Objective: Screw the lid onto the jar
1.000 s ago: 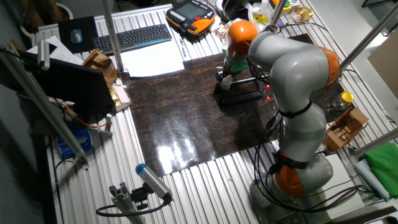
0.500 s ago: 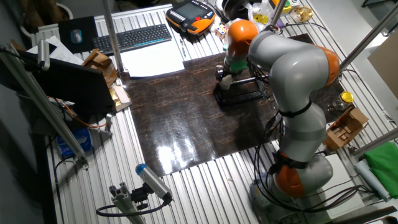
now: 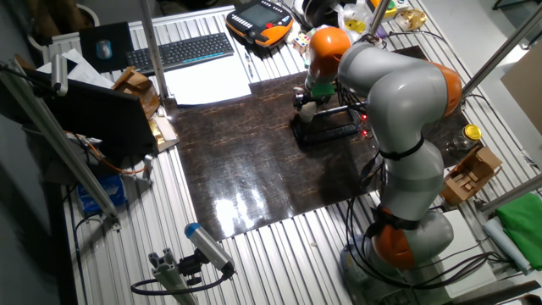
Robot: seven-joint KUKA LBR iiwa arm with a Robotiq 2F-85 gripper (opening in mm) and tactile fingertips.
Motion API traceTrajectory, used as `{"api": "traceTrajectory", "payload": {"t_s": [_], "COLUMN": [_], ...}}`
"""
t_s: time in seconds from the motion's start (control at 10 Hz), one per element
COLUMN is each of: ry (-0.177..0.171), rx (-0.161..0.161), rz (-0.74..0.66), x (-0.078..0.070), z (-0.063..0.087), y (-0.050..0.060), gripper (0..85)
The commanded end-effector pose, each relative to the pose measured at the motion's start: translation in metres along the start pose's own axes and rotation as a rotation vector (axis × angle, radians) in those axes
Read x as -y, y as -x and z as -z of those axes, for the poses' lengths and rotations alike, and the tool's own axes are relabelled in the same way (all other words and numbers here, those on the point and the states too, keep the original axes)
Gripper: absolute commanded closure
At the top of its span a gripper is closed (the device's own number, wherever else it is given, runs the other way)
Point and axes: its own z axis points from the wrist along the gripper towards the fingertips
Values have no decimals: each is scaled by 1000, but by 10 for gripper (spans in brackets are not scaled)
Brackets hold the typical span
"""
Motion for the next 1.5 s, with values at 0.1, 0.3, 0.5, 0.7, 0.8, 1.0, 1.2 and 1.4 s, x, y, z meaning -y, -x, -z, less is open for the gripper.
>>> {"api": "traceTrajectory", "payload": {"t_s": [0.1, 0.3, 0.5, 0.7, 0.8, 1.0, 1.2, 1.4], "ry": [0, 1, 5, 6, 0, -7, -18, -13], "rx": [-2, -11, -6, -4, -3, -16, -17, -15], "rz": [5, 29, 33, 29, 24, 22, 33, 71], "x": [0, -1, -1, 0, -1, -3, -8, -8], "z": [0, -1, 0, 7, 17, 40, 65, 76], "y": [0, 0, 0, 1, 0, 1, -4, -9], "gripper": [107, 60, 0, 0, 0, 0, 103, 263]}}
